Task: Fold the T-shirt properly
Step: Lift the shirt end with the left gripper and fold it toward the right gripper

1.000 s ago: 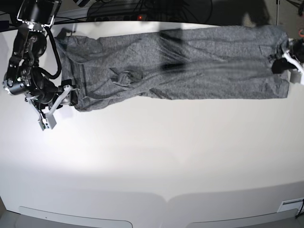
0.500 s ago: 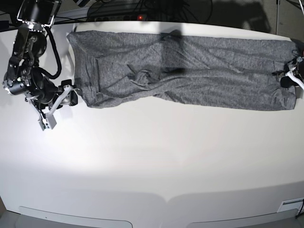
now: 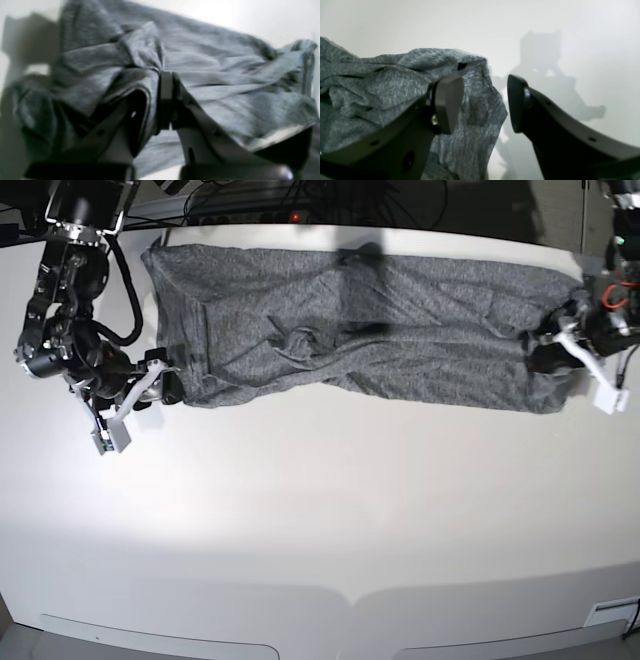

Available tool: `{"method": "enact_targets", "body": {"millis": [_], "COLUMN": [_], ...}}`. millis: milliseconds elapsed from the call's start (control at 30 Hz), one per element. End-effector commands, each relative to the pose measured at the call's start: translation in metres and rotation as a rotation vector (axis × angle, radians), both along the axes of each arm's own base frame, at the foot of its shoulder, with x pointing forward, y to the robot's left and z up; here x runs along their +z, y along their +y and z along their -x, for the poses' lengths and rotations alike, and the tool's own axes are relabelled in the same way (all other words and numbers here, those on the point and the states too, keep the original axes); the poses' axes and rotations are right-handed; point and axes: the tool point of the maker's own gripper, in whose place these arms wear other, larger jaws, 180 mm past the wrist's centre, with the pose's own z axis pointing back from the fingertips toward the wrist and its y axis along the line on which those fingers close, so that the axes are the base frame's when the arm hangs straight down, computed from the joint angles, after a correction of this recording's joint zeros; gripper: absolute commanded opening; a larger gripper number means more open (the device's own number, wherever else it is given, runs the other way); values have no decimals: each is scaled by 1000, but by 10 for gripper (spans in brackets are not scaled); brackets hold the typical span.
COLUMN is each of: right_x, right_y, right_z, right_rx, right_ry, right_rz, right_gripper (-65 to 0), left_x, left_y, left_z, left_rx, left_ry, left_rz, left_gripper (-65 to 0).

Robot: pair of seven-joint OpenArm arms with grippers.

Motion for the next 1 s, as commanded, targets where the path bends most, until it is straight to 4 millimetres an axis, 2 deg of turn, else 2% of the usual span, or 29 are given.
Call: {"method": "enact_targets", "body": {"millis": [0, 133, 200, 400, 600, 733, 967], "right_x": [14, 12, 12, 12, 12, 12, 12], "right_y": [-1, 6, 5, 6, 5, 6, 6], "right_z": [-11, -11, -11, -11, -10, -10, -10], "right_rx": [3, 1, 1, 2, 2, 2, 2], "right_ry": [-58, -57, -57, -57, -55, -54, -53], "right_rz": [0, -19, -18, -19, -18, -18, -18], "right_gripper": [-329, -329, -329, -329, -329, -329, -329], "left_x": [20, 45, 51, 31, 26, 26, 26], "left_y": [-5, -50, -70, -126, -174, -196, -210], "left_z": [-11, -14, -14, -3, 2, 2, 4], "left_rx": [1, -12, -21, -126, -189, -210, -232], "left_ry": [-74, -166, -180, -104, -69, -84, -99], "left_rz": [5, 85, 129, 132, 147, 137, 127], "left_gripper": [-650, -650, -650, -650, -650, -650, -650]}}
